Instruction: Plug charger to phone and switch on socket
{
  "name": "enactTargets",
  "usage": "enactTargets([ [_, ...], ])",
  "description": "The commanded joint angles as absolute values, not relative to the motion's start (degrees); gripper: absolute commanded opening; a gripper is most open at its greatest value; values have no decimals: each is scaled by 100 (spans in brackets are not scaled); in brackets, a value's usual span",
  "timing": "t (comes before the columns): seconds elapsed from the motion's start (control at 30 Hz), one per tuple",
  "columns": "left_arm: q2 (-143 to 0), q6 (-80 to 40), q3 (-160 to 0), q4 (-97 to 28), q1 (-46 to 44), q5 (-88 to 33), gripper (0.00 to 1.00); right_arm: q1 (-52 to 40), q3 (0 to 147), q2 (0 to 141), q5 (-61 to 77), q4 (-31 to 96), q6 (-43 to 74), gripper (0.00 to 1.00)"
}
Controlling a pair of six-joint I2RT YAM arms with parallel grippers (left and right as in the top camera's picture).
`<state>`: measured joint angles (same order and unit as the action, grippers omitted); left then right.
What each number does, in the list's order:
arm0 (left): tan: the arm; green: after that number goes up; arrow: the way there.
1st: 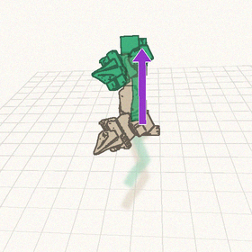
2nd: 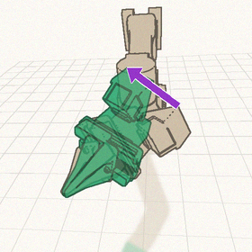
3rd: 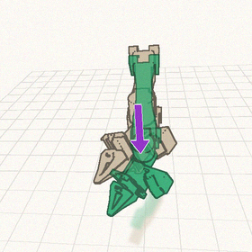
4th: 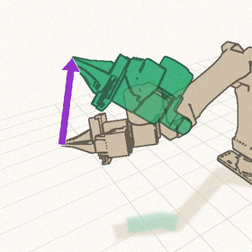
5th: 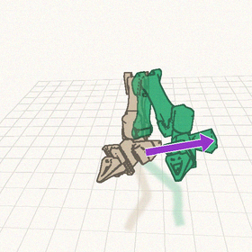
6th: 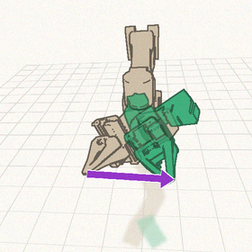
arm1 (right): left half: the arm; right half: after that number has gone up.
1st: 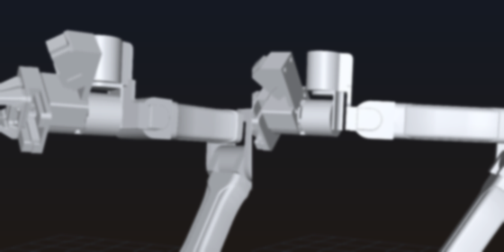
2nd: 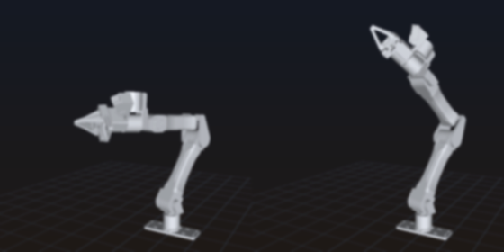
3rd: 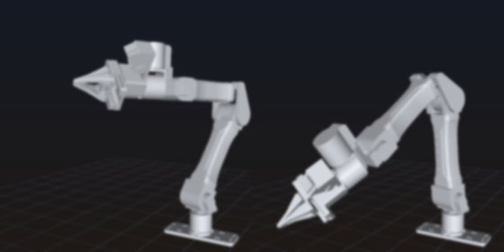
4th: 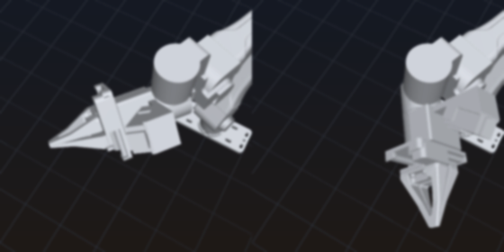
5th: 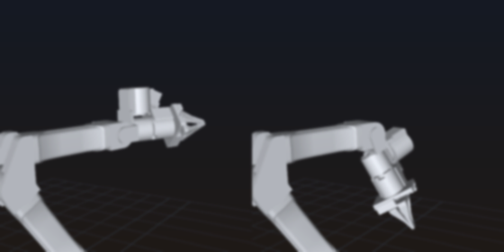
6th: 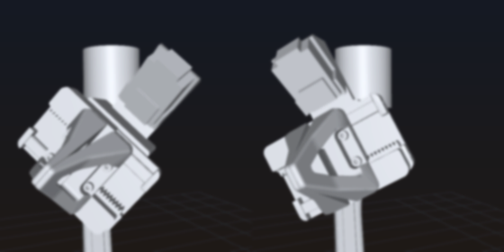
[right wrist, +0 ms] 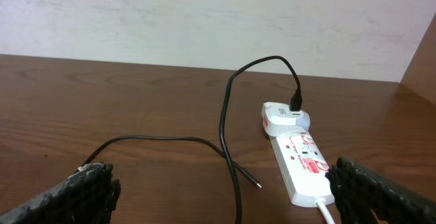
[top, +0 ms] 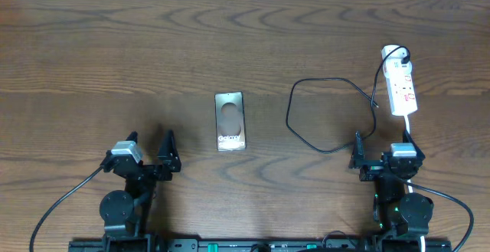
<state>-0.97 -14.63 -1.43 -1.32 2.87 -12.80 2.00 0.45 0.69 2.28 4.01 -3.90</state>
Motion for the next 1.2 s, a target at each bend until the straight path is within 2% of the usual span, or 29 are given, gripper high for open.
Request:
enactTargets([
  [0.0, -110, -1496, -213, -338, 266, -1608, 91, 167, 32, 49, 207, 412, -344, 99],
  [0.37, -445, -1647, -591, -600, 266, -1903, 91, 167, 32, 49, 207, 412, -342, 99],
  [0.83, -2620, -1645, -2707, -1658, 244, -2274, 91, 167, 32, 49, 207, 412, -344, 99],
  [1.0, -3382, -1643, -3347, -2091, -91, -2217, 91, 167, 32, 49, 207, 412, -342, 99],
  [1.17, -4154, -1645, -3811, -2357, -825, -1422, 91, 167, 32, 49, 207, 412, -342, 99],
])
